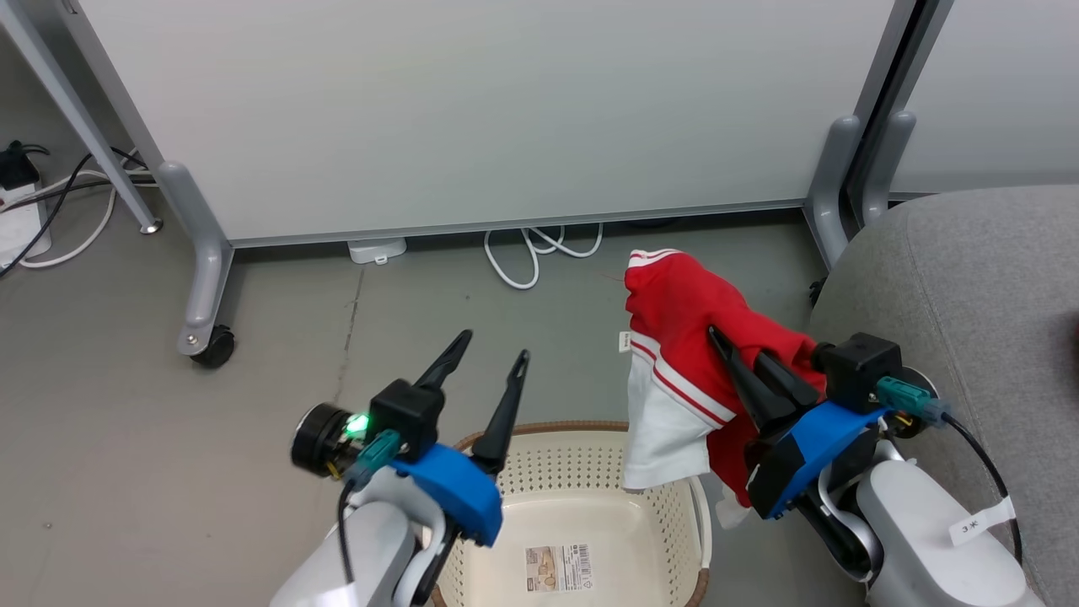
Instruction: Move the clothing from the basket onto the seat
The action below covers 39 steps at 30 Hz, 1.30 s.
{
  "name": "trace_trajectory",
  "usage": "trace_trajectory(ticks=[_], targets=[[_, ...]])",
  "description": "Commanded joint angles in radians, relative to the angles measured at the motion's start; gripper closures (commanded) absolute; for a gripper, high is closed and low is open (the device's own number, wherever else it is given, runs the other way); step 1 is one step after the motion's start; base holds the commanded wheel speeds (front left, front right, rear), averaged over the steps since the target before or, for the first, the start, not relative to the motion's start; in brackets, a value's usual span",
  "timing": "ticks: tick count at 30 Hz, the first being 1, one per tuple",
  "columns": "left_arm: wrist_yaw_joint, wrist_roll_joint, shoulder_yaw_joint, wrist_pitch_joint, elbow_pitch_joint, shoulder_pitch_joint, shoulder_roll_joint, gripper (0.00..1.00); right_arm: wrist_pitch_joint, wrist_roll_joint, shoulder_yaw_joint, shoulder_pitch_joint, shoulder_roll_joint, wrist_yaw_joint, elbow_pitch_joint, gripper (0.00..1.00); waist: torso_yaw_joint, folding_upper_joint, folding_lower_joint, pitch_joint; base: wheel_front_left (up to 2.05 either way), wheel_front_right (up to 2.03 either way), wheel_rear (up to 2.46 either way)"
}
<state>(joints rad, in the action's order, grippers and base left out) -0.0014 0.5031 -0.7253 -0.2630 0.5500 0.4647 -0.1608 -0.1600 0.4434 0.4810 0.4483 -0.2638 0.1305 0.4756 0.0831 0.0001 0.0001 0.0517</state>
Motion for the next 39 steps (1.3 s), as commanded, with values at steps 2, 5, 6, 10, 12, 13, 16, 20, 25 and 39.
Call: trace_trajectory(ticks=[2,5,6,10,12,13,16,20,25,39], targets=[[-0.009,-0.048,0.065,-0.003,-0.038,-0.057,-0.012,0.0,0.008,-0.02,-0.022,-0.024,-0.007,0.0,-0.03,1.0,-0.001,-0.0001,-0.0001,0.004,0.0,0.0,0.0],[-0.023,-0.093,0.14,-0.003,-0.077,-0.119,-0.015,0.0,0.021,-0.039,-0.047,-0.044,-0.007,0.0,-0.06,1.0,-0.001,-0.0001,-0.0001,0.007,0.0,0.0,0.0],[-0.028,-0.107,0.166,-0.003,-0.092,-0.138,-0.013,0.0,0.026,-0.043,-0.054,-0.051,-0.007,0.0,-0.067,1.0,-0.001,-0.0001,-0.0001,0.007,0.0,0.0,0.0],[-0.061,-0.157,0.245,-0.003,-0.133,-0.205,-0.005,0.0,0.043,-0.06,-0.081,-0.081,-0.004,0.0,-0.099,1.0,0.001,-0.0001,-0.0001,0.004,0.0,0.0,0.0],[-0.072,-0.18,0.276,-0.003,-0.145,-0.232,0.001,0.0,0.051,-0.066,-0.093,-0.094,-0.002,0.0,-0.111,1.0,0.002,-0.0001,-0.0001,0.003,0.0,0.0,0.0],[-0.079,-0.19,0.291,-0.003,-0.149,-0.243,0.004,0.0,0.056,-0.068,-0.099,-0.103,0.0,0.0,-0.119,1.0,0.003,-0.0001,-0.0001,0.001,0.0,0.0,0.0],[-0.094,-0.216,0.329,-0.003,-0.155,-0.264,0.018,0.0,0.067,-0.074,-0.114,-0.117,0.006,0.0,-0.136,1.0,0.003,-0.0001,-0.0001,-0.001,0.0,0.0,0.0],[-0.108,-0.247,0.362,-0.003,-0.161,-0.282,0.037,0.0,0.076,-0.079,-0.128,-0.137,0.013,0.0,-0.157,1.0,0.002,-0.0001,-0.0001,-0.002,0.0,0.0,0.0],[-0.121,-0.272,0.385,-0.003,-0.157,-0.292,0.058,0.0,0.087,-0.086,-0.137,-0.151,0.018,0.0,-0.174,1.0,-0.004,-0.0001,-0.0001,-0.003,0.0,0.0,0.0],[-0.129,-0.292,0.405,-0.003,-0.147,-0.285,0.078,0.0,0.099,-0.089,-0.147,-0.156,0.025,0.0,-0.192,1.0,-0.053,-0.0001,-0.0001,0.006,0.0,0.0,0.0]])
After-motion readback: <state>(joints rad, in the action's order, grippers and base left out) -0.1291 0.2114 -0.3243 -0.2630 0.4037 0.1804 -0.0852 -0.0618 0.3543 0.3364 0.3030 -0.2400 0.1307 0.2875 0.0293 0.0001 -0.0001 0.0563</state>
